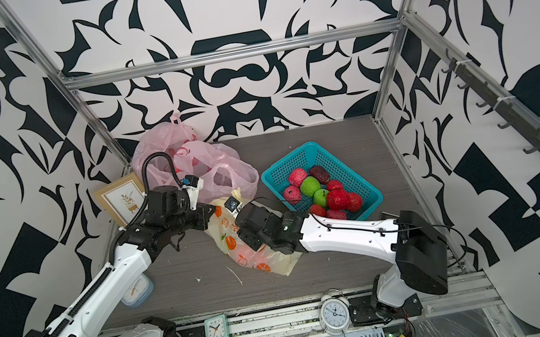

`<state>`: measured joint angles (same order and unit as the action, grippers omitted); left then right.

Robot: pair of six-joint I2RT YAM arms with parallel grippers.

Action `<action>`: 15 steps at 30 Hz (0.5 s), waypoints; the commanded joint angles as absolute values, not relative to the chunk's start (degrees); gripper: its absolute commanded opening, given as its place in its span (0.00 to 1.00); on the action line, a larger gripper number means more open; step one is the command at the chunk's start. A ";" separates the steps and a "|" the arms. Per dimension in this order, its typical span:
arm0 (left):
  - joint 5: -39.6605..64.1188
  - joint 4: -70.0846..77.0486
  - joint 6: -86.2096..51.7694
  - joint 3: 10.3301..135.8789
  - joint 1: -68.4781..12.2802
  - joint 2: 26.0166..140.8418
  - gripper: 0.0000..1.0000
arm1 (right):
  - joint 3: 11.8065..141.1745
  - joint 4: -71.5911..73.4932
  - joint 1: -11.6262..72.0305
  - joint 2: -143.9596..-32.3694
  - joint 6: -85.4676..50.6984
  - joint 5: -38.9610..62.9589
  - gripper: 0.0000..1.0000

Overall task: Untie the knot of a plastic bag & take out the apple
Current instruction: Untie the plastic bag at the center of the board.

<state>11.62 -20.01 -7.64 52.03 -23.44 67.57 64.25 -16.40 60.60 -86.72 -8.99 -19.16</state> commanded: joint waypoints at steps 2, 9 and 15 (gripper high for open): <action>13.74 -20.33 -6.60 54.82 -23.63 66.70 0.00 | 67.68 -18.97 60.82 -88.83 -9.84 -24.79 0.39; 11.46 -19.75 -6.42 55.88 -23.53 67.21 0.00 | 68.42 -22.76 60.82 -87.45 -10.11 -19.10 0.00; 7.06 -19.05 -6.74 58.94 -23.23 69.25 0.00 | 64.43 -24.58 60.68 -78.09 -6.19 -2.09 0.00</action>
